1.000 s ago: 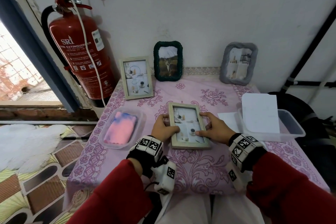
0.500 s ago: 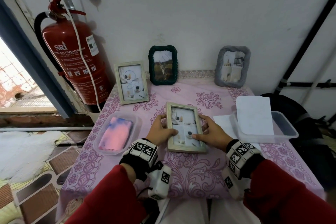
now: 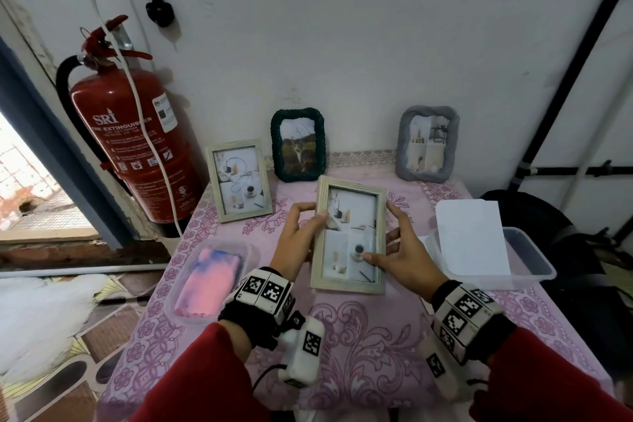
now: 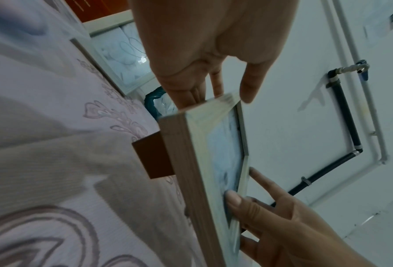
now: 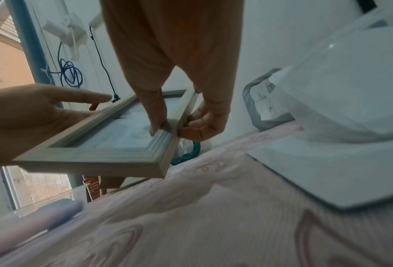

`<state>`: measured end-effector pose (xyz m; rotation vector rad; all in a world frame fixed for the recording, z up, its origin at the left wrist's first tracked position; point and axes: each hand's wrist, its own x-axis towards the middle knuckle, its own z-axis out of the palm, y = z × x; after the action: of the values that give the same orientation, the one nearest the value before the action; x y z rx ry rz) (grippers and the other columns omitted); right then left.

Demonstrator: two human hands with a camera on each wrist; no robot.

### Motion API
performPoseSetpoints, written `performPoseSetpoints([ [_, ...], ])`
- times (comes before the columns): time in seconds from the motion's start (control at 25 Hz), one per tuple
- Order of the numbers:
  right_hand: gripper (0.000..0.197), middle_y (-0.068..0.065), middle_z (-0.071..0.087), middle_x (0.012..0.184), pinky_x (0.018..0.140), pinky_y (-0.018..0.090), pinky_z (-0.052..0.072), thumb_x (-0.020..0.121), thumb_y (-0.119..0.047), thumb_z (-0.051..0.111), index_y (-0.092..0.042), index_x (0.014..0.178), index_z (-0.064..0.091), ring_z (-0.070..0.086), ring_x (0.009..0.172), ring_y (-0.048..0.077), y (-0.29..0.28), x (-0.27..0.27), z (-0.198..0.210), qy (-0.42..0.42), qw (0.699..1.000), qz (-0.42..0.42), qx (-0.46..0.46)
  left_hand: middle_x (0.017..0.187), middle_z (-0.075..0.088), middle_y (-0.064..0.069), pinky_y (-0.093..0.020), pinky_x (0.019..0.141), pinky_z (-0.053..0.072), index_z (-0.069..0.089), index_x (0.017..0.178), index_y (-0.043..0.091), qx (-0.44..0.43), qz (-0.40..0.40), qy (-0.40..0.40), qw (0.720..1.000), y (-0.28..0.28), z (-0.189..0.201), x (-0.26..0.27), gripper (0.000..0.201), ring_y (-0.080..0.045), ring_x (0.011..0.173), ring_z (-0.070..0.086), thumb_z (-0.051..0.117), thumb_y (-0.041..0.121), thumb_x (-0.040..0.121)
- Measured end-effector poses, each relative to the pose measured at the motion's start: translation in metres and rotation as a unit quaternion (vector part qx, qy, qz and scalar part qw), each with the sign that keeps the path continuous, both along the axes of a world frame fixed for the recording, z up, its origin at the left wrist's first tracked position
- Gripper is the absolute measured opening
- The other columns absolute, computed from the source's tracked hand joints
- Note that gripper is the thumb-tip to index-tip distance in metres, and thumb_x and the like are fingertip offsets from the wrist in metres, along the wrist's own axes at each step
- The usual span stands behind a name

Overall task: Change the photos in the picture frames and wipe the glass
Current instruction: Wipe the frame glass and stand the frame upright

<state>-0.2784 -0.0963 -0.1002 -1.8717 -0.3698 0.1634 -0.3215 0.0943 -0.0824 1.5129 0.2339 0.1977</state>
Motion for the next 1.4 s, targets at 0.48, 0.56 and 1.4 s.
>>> performPoseSetpoints([
  [0.48, 0.088, -0.002, 0.052, 0.090, 0.062, 0.012, 0.047, 0.079, -0.008, 0.071, -0.028, 0.146, 0.018, 0.055, 0.075, 0.008, -0.009, 0.054, 0.051, -0.085, 0.996, -0.020, -0.011, 0.068, 0.065, 0.008, -0.025, 0.056, 0.049, 0.052, 0.100, 0.024, -0.066, -0.028, -0.047, 0.996, -0.002, 0.028, 0.078, 0.014, -0.005, 0.057, 0.061, 0.045, 0.035, 0.096],
  [0.56, 0.083, -0.005, 0.052, 0.078, 0.054, 0.006, 0.044, 0.082, -0.007, 0.067, -0.029, 0.146, 0.019, 0.056, 0.062, -0.001, -0.009, 0.071, 0.055, -0.075, 0.997, -0.023, -0.010, 0.078, 0.067, 0.004, -0.034, 0.070, 0.051, 0.050, 0.103, 0.024, -0.091, -0.034, -0.042, 0.994, -0.003, 0.026, 0.095, 0.022, -0.010, 0.070, 0.064, 0.042, 0.042, 0.096],
  [1.4, 0.077, -0.005, 0.044, 0.054, 0.042, 0.015, 0.033, 0.079, 0.003, 0.062, -0.019, 0.139, 0.019, 0.042, 0.046, 0.008, 0.003, 0.250, 0.055, -0.086, 0.981, -0.029, -0.172, 0.060, 0.059, 0.008, -0.016, 0.040, 0.042, 0.045, 0.097, 0.022, -0.169, -0.036, 0.004, 0.985, 0.000, 0.005, 0.256, 0.004, -0.004, 0.040, 0.049, 0.041, 0.022, 0.098],
])
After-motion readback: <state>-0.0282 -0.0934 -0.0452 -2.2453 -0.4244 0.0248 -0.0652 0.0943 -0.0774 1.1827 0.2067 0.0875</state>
